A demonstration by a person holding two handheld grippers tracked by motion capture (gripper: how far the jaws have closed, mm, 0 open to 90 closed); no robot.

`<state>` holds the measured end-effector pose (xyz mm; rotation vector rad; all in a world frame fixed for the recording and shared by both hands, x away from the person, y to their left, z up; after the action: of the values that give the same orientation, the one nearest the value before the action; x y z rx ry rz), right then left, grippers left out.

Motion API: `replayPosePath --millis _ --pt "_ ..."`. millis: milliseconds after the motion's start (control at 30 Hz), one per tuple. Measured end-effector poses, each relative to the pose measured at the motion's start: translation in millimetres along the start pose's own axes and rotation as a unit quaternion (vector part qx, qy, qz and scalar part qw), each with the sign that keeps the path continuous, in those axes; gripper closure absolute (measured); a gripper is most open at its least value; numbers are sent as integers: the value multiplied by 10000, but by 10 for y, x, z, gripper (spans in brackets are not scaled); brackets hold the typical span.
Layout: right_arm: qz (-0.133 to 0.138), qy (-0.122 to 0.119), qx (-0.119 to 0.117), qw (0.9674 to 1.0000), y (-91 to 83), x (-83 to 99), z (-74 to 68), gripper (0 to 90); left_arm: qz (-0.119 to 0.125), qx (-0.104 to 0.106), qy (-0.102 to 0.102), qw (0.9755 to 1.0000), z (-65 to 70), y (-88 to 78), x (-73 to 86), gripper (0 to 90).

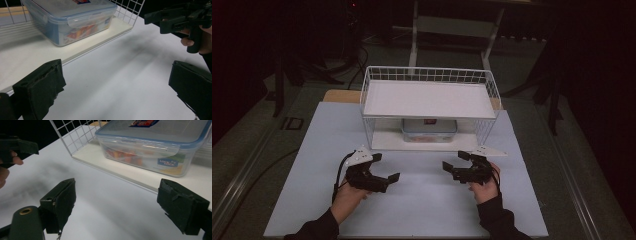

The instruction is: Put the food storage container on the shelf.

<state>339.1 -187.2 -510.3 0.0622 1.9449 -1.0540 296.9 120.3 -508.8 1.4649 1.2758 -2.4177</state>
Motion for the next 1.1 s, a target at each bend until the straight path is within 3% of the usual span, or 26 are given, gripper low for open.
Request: replayPosePath --millis 433,767,1100 --pt "96 -291 187 9994 -323 205 -36 154 136 65 31 9999 -9 -175 78 0" --pt "150 -161 189 9996 -614 438 23 150 200 110 155 9996 47 -336 157 0" --pt "159 -118 337 9992 -801 604 70 140 306 34 38 9995 -4 -517 291 0"
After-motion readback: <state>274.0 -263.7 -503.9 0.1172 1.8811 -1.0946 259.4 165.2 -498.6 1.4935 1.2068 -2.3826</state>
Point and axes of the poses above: each handheld gripper's, and its own axes: y roughly forward along the jaws, x roughly out of its underside, z roughly to its right, the point moved 4 cm from there along y, roughly forward along the jaws, and after that the axes turned 15 degrees about -z, right-handed, at the moved point
